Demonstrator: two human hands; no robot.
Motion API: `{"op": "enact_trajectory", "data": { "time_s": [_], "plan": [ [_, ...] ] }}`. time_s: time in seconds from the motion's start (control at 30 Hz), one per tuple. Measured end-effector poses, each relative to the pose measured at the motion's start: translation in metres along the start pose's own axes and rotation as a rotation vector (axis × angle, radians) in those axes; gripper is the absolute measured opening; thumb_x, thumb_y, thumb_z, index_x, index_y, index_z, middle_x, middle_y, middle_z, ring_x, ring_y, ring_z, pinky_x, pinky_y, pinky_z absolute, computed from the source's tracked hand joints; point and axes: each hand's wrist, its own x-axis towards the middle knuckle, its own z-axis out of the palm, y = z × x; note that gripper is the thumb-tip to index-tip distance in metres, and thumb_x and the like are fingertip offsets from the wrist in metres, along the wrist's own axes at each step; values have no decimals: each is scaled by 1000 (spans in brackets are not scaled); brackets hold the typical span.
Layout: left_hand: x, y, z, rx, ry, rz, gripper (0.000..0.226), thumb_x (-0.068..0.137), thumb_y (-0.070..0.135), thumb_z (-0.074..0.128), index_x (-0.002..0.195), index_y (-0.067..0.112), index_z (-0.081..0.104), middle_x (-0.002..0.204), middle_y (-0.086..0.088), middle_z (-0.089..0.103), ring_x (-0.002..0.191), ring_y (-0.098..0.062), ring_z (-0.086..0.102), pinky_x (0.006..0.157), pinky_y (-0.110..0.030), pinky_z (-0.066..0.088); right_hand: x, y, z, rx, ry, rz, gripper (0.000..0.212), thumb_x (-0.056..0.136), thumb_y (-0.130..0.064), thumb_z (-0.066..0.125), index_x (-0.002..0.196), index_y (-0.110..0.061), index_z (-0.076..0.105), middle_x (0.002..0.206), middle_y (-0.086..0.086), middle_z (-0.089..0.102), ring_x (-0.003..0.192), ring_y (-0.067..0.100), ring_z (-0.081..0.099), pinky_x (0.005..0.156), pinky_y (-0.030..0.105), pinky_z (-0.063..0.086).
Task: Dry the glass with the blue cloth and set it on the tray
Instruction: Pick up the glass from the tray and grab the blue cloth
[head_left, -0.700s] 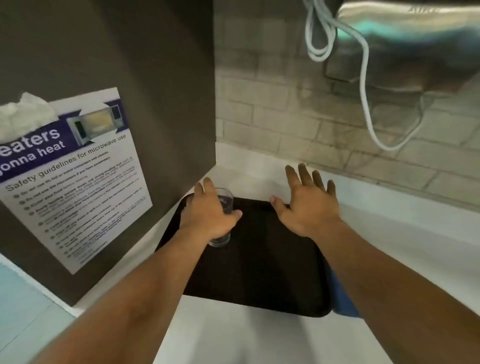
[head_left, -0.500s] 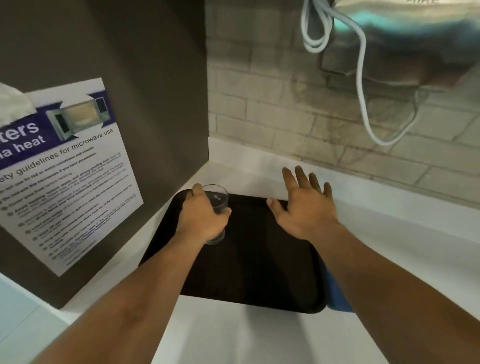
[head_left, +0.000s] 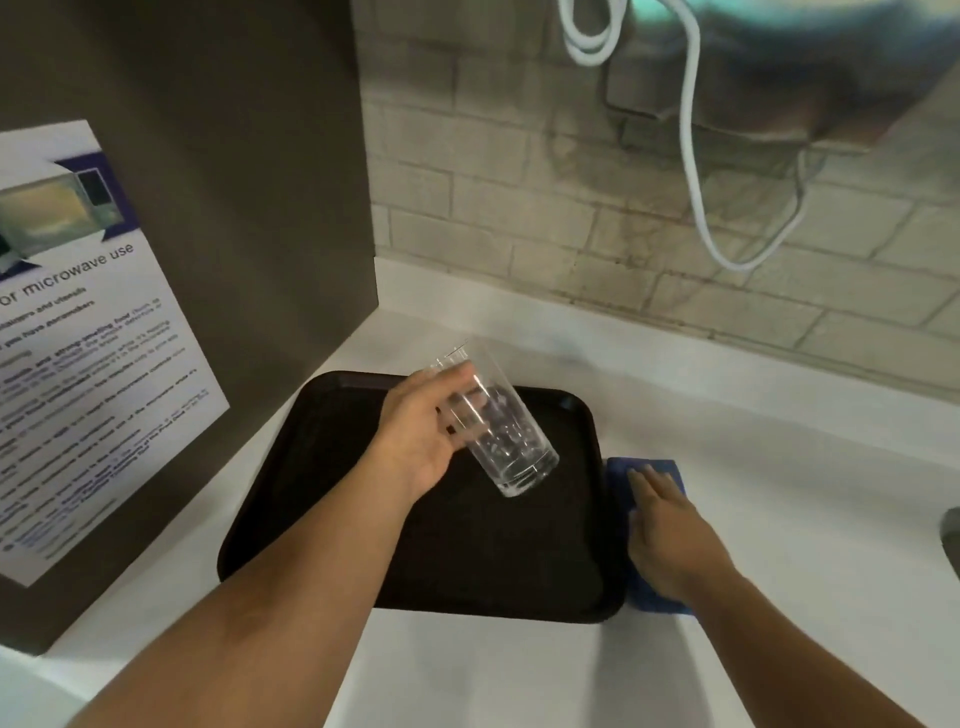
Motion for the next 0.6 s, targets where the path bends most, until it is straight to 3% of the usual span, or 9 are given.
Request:
{"op": "enact_trajectory", "data": {
  "time_s": [0.1,0.2,0.33,0.47,0.53,0.6],
  "plan": [
    [0,-4,16,-171,-80,-86,52,64,39,91,101,10,69,89,-7,69,78,-22,69,79,-44,63,-7,17,18,4,-17,35,58,99,-35,34,150,-10,23,161,13,12,146,33,12,117,43,19],
    [-1,-7,28,-195,-84,-127,71,64,48,87,118,7,65,91,-11,68,75,-25,67,71,-41,62,-3,25,29,-43,-55,61,74,95,-56,16,153,-14,-5,161,7,-13,147,27,-10,117,42,2],
    [-1,-10,34,-189,-38,-176,74,67,57,79,121,8,66,92,-11,70,80,-29,69,70,-42,64,4,32,40,-125,-58,42,80,87,-66,1,146,-17,-21,155,4,-25,146,26,-17,116,40,-4],
    [-6,-13,38,-182,21,-203,88,69,64,75,134,5,67,110,-15,69,104,-36,68,81,-45,65,28,39,32,-39,-8,48,67,99,-48,17,153,-12,2,162,9,-4,148,28,-4,119,42,7],
    [-11,-14,38,-191,40,-217,75,78,66,72,122,4,73,100,-14,71,98,-36,70,82,-45,65,43,43,25,126,44,69,58,102,-36,27,150,-5,21,160,16,15,146,34,12,117,47,17],
    [-16,-15,37,-208,58,-241,72,87,66,68,117,1,74,92,-14,76,86,-34,73,81,-45,64,49,45,9,485,97,244,46,103,-34,31,136,-5,46,140,25,48,127,42,44,103,53,36]
  ]
}}
